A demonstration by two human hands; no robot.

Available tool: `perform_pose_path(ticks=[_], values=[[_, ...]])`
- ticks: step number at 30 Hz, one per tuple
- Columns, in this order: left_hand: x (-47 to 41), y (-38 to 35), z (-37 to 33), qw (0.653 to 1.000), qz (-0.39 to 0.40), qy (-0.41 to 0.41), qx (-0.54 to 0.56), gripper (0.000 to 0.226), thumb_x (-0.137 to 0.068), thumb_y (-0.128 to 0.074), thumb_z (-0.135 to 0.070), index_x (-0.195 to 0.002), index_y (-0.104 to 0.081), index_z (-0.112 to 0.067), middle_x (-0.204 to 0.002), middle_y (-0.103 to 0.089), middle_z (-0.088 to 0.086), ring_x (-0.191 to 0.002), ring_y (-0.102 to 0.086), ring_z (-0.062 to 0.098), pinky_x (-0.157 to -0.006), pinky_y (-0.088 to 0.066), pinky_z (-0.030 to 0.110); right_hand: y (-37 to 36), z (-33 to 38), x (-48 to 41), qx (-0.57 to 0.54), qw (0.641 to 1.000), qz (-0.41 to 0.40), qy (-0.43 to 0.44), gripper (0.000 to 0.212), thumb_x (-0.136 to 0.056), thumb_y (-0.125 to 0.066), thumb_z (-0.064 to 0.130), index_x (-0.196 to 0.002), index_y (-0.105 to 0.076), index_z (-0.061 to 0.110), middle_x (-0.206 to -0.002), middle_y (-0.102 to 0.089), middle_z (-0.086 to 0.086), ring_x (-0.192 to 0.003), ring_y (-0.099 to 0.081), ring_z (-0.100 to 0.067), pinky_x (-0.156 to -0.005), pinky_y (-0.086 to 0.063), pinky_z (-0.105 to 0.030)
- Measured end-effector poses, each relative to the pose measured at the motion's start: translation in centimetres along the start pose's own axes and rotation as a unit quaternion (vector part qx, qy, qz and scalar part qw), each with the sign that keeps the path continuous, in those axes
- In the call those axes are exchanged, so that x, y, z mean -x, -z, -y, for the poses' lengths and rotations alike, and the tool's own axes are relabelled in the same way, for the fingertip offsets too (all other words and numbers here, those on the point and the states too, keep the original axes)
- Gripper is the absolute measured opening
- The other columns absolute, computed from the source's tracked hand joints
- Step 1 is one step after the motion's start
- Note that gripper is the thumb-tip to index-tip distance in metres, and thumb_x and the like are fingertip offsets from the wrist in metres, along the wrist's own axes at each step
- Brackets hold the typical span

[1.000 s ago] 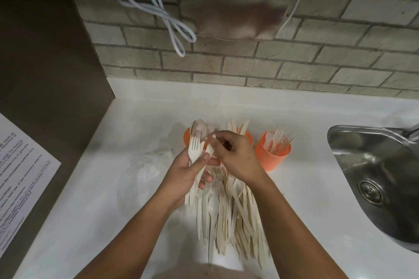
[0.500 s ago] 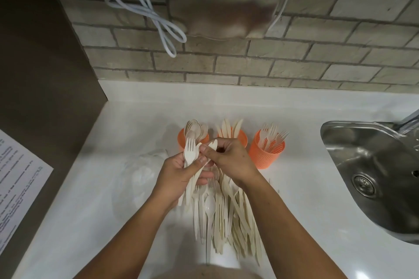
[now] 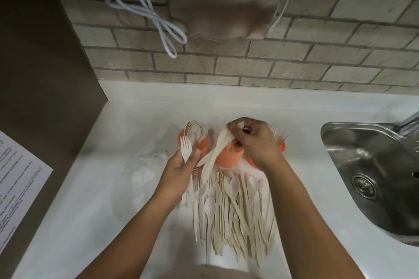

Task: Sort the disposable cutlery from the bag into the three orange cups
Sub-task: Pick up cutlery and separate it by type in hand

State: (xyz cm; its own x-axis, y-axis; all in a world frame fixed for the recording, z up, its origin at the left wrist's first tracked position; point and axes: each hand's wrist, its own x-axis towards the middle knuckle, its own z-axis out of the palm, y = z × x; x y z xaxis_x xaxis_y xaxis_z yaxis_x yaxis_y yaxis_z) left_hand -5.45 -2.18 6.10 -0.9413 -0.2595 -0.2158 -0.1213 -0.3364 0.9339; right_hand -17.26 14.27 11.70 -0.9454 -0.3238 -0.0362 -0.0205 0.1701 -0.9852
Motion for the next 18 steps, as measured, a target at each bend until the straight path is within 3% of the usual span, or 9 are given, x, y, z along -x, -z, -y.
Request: perform_pose_path(ticks=[2, 4, 6, 8, 11, 13, 15, 18], values=[[-0.3, 0.4, 0.1, 0.997, -0.054, 0.035, 0.038, 0.029, -0.104, -0.056, -0.034, -0.123, -0.067, -0.014, -0.1, -0.079, 0.003, -0.083, -0.076, 0.018, -0.073, -0.061, 0.032, 1.9, 0.8, -0.6, 0.027, 0.998, -0.057, 0.03, 0.012, -0.097, -0.07, 0.014, -0.089, -0.076, 0.007, -0.065, -0.069, -0.013, -0.052, -0.059, -0.021, -0.056, -0.051, -0.029], [-0.7, 0.9, 0.2, 0.992, -0.098, 0.072, 0.035, 0.032, -0.103, -0.058, -0.043, -0.118, -0.063, -0.015, -0.08, -0.069, -0.003, -0.059, -0.056, 0.012, -0.052, -0.047, 0.028, 3.3, 1.4, -1.1, 0.068, 0.987, -0.13, 0.066, 0.012, -0.097, -0.07, 0.015, -0.09, -0.076, 0.008, -0.06, -0.067, -0.003, -0.05, -0.06, -0.017, -0.054, -0.049, -0.023], [-1.0, 1.2, 0.3, 0.989, -0.091, 0.105, 0.043, 0.031, -0.103, -0.057, -0.047, -0.115, -0.056, -0.019, -0.074, -0.051, -0.004, -0.051, -0.035, 0.008, -0.042, -0.029, 0.022, 3.9, 1.3, -1.8, 0.103, 0.973, -0.188, 0.088, 0.011, -0.096, -0.069, 0.018, -0.09, -0.075, 0.012, -0.062, -0.069, -0.001, -0.051, -0.064, -0.016, -0.055, -0.051, -0.024], [-0.9, 0.9, 0.2, 0.987, -0.046, 0.136, 0.069, 0.028, -0.103, -0.056, -0.047, -0.116, -0.049, -0.023, -0.072, -0.045, -0.004, -0.05, -0.027, 0.007, -0.039, -0.021, 0.02, 3.7, 0.6, -2.5, 0.138, 0.962, -0.216, 0.098, 0.012, -0.095, -0.069, 0.024, -0.088, -0.075, 0.017, -0.066, -0.071, -0.001, -0.057, -0.068, -0.019, -0.062, -0.056, -0.031], [-0.5, -0.4, -0.2, 0.987, 0.018, 0.143, 0.064, 0.031, -0.105, -0.053, -0.047, -0.124, -0.044, -0.024, -0.072, -0.046, -0.004, -0.049, -0.025, 0.008, -0.039, -0.021, 0.019, 2.7, -0.8, -3.2, 0.197, 0.953, -0.2, 0.112, 0.014, -0.091, -0.069, 0.031, -0.084, -0.075, 0.02, -0.062, -0.067, 0.003, -0.06, -0.067, -0.019, -0.066, -0.056, -0.037], [-0.3, -1.1, -0.5, 0.989, 0.045, 0.129, 0.049, 0.041, -0.105, -0.05, -0.047, -0.139, -0.039, -0.027, -0.072, -0.048, -0.004, -0.047, -0.027, 0.008, -0.04, -0.024, 0.02, 2.1, -1.6, -3.6, 0.24, 0.944, -0.185, 0.134, 0.013, -0.091, -0.071, 0.026, -0.082, -0.075, 0.017, -0.059, -0.059, 0.01, -0.057, -0.059, -0.006, -0.064, -0.048, -0.032], [-0.3, -1.4, -0.6, 0.991, 0.051, 0.116, 0.039, 0.054, -0.105, -0.051, -0.049, -0.151, -0.032, -0.028, -0.074, -0.05, -0.003, -0.046, -0.03, 0.008, -0.04, -0.026, 0.021, 1.8, -2.4, -3.6, 0.298, 0.932, -0.154, 0.137, 0.01, -0.091, -0.074, 0.024, -0.089, -0.075, 0.014, -0.068, -0.057, 0.01, -0.061, -0.056, -0.003, -0.068, -0.048, -0.033], [-0.1, -1.8, -0.8, 0.992, 0.055, 0.111, 0.024, 0.054, -0.102, -0.053, -0.05, -0.146, -0.04, -0.022, -0.074, -0.05, -0.004, -0.047, -0.029, 0.008, -0.041, -0.023, 0.02, 1.1, -2.6, -2.7, 0.41, 0.894, -0.126, 0.13, 0.029, -0.091, -0.074, 0.034, -0.112, -0.072, 0.015, -0.1, -0.055, -0.007, -0.091, -0.059, -0.028, -0.084, -0.051, -0.037]])
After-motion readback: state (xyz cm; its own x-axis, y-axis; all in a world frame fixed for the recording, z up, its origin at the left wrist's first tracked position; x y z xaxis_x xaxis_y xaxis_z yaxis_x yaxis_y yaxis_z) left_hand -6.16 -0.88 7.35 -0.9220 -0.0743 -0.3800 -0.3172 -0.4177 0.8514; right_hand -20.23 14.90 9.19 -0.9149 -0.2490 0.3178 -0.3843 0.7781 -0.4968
